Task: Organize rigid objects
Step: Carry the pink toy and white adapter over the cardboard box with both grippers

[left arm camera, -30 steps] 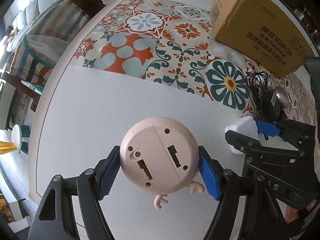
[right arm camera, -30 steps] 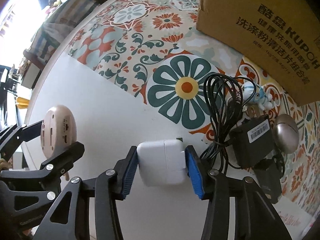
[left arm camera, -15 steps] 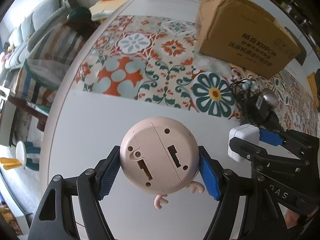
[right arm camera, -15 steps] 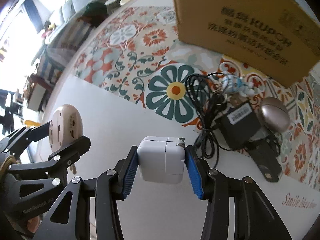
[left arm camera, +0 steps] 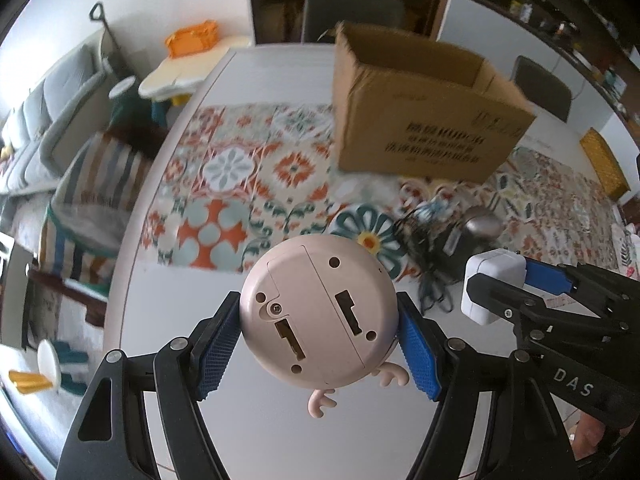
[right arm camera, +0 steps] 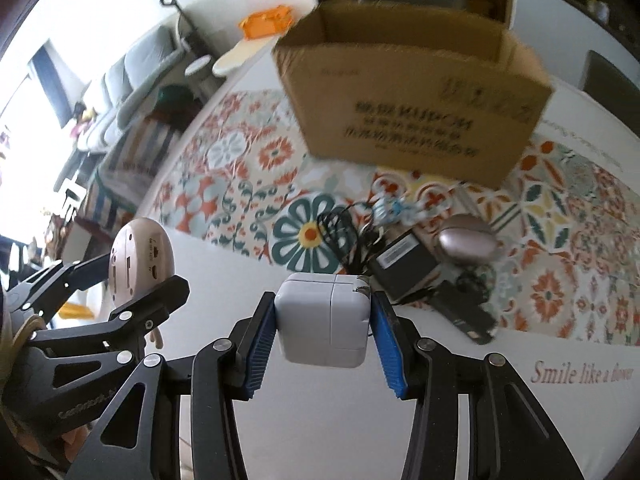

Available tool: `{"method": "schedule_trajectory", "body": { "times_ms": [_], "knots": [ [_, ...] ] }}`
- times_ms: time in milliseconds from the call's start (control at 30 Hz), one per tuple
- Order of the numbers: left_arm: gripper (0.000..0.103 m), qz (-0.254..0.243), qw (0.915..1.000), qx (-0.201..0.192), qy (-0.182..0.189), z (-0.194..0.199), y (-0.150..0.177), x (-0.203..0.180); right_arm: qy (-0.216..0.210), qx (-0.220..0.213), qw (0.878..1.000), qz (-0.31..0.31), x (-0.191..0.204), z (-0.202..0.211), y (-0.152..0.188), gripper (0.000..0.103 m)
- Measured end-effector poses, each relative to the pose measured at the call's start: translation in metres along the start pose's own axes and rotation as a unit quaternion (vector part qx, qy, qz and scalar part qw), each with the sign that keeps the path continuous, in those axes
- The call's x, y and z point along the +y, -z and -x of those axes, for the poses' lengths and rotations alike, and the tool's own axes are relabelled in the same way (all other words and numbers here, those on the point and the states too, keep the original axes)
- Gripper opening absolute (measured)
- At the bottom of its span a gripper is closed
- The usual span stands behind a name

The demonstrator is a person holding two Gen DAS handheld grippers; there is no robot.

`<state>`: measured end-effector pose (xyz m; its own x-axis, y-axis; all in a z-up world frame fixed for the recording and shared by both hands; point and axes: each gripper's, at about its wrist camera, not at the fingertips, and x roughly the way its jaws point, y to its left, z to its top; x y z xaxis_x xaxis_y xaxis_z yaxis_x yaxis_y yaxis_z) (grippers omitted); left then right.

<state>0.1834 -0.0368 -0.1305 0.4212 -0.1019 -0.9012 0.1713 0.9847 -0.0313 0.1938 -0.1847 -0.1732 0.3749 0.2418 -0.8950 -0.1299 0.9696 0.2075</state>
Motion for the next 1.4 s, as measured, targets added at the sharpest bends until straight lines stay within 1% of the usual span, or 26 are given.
{"method": "schedule_trajectory", "body": {
  "times_ms": [133,367,633,1000,1100,1233,1300,1400],
  "knots": [
    [0.074,-0.018,0.9995,-0.025,0.005,0.016,-0.015,-0.012,0.004,-0.032,0.999,-0.019,-0.010,0.024,-0.005,0.047],
    [0.074,-0.045,0.9971,-0.057,0.020,0.036,-0.035,-0.031,0.016,-0.083,0.996,-0.038,-0.025,0.062,-0.015,0.047],
    [0.074,-0.064,0.9933,-0.089,0.038,0.053,-0.061,-0.049,0.028,-0.120,0.991,-0.052,-0.037,0.092,-0.026,0.047],
    [0.074,-0.075,0.9881,-0.127,0.046,0.064,-0.102,-0.058,0.035,-0.156,0.986,-0.048,-0.044,0.110,-0.057,0.047],
    [0.074,-0.076,0.9872,-0.134,0.042,0.063,-0.114,-0.059,0.035,-0.163,0.985,-0.045,-0.045,0.112,-0.069,0.047],
    [0.074,-0.081,0.9858,-0.143,0.037,0.060,-0.128,-0.061,0.037,-0.168,0.984,-0.044,-0.048,0.111,-0.083,0.047],
    [0.074,-0.087,0.9848,-0.148,0.028,0.056,-0.134,-0.062,0.038,-0.168,0.984,-0.046,-0.051,0.110,-0.090,0.047],
    [0.074,-0.088,0.9853,-0.143,0.031,0.049,-0.144,-0.063,0.045,-0.165,0.984,-0.045,-0.054,0.105,-0.102,0.047]
  ]
}}
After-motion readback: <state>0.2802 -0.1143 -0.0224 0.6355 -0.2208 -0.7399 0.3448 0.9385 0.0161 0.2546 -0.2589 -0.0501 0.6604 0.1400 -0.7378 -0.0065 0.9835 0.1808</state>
